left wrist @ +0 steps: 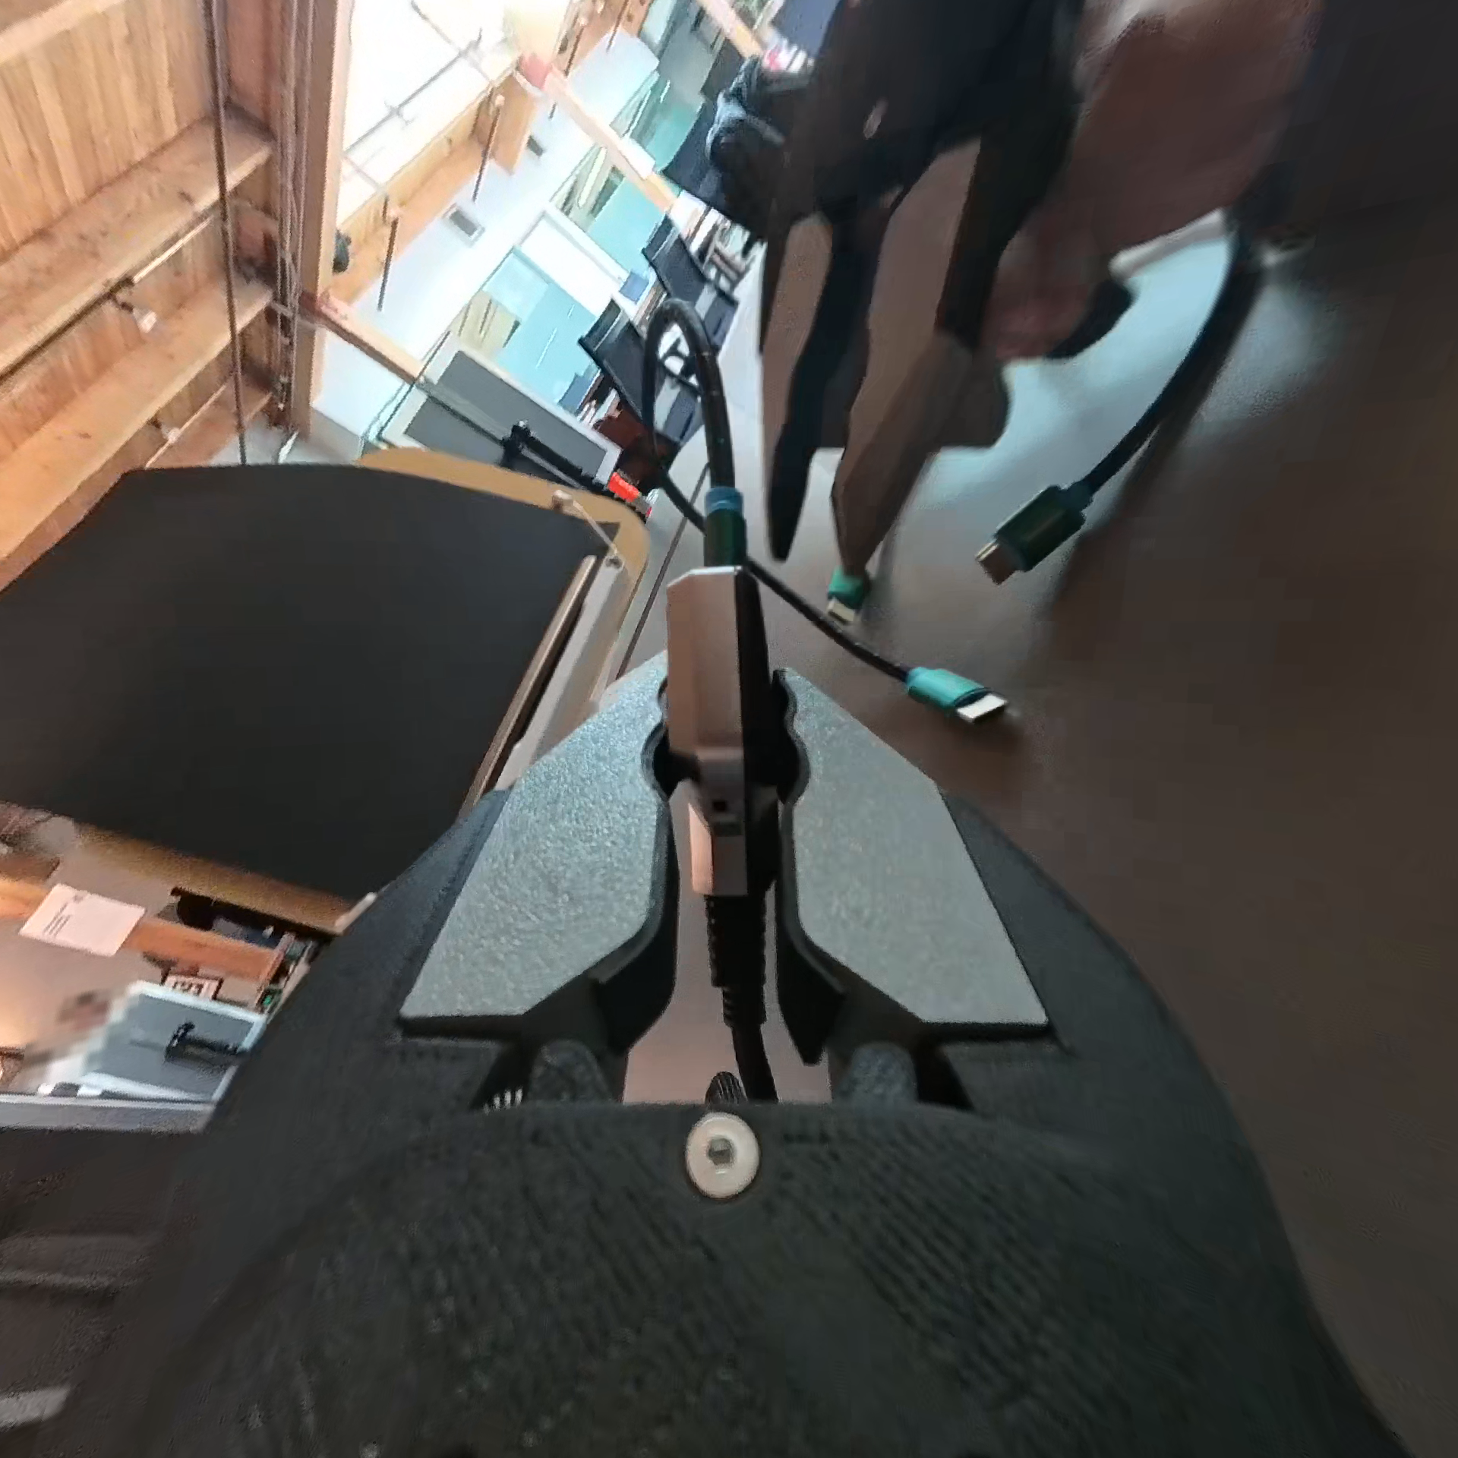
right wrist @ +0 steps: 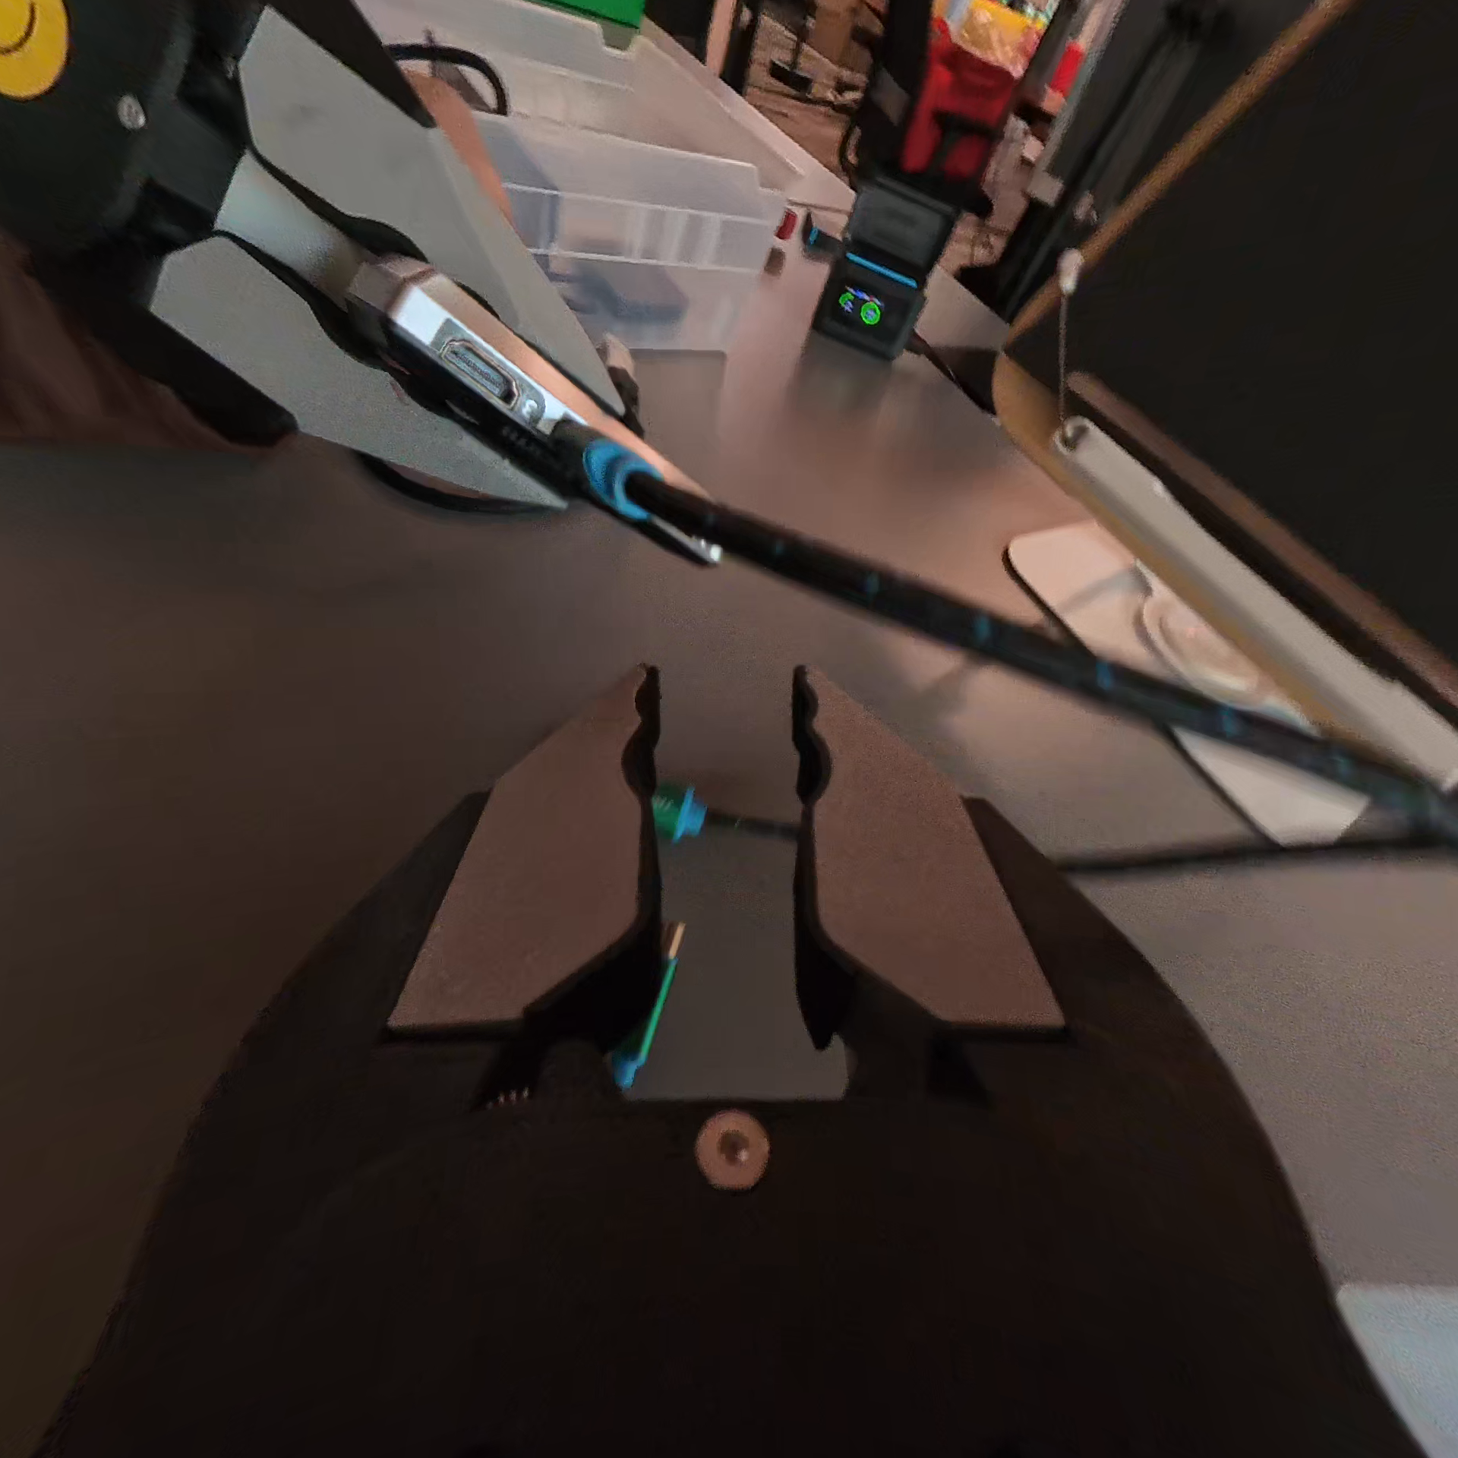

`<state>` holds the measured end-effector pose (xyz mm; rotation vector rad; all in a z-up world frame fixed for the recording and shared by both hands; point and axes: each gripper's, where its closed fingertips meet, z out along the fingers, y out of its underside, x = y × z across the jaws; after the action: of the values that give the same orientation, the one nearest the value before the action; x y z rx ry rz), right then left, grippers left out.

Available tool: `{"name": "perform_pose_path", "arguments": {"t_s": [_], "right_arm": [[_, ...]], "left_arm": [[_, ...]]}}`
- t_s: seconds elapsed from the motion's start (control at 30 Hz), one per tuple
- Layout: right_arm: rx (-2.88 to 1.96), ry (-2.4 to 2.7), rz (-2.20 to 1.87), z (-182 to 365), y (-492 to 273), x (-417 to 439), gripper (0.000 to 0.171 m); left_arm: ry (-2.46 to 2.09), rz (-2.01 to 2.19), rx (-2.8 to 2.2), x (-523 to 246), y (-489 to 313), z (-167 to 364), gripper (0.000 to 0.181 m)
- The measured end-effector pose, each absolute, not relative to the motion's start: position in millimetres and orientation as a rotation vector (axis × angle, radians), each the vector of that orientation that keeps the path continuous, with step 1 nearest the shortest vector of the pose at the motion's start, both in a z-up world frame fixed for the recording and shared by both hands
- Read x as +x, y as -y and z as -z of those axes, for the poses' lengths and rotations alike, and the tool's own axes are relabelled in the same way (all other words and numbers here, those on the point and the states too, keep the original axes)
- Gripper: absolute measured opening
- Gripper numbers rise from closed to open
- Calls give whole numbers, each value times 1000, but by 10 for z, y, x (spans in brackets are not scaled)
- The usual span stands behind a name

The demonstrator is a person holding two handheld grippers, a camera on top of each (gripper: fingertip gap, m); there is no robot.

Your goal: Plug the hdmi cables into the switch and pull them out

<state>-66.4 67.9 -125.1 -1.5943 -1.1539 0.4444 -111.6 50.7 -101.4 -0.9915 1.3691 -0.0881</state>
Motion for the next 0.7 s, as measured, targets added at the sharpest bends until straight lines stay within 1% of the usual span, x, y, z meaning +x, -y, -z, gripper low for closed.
{"name": "perform_pose_path", "arguments": {"t_s": [0.03,0.17,0.2,0.23,0.33,0.4,0.47,0.5,0.57,0.6,0.63,0.7], "right_arm": [[-1637,1120,-448,1253,-652,-604,27],[-1830,1052,-306,1367,-506,-288,31],[-1859,1049,-299,1405,-437,-235,34],[-1877,1042,-303,1447,-371,-195,34],[-1961,1037,-247,1684,-284,-67,33],[-1994,1040,-217,1821,-294,-47,38],[-2014,1058,-249,1905,-280,-123,39],[-2029,1075,-259,1949,-269,-156,35],[-2047,1200,-378,2022,-90,-304,11],[-2042,1240,-450,2010,-2,-382,11],[-2041,1241,-469,1986,16,-408,14],[-2034,1234,-436,1957,-2,-385,29]], "left_arm": [[-1361,77,-1006,-1145,-539,1018,20],[-1334,24,-1025,-1172,-627,1014,20],[-1338,9,-1010,-1162,-623,1018,20],[-1346,-6,-994,-1150,-614,1030,20],[-1362,-50,-971,-1122,-614,1077,20],[-1343,-66,-984,-1125,-653,1074,20],[-1322,-85,-994,-1142,-696,1065,20],[-1317,-93,-996,-1147,-707,1065,20],[-1319,-102,-992,-1142,-708,1080,20],[-1322,-109,-988,-1139,-708,1090,20],[-1326,-114,-986,-1136,-710,1099,20],[-1334,-115,-985,-1129,-711,1113,20]]}}
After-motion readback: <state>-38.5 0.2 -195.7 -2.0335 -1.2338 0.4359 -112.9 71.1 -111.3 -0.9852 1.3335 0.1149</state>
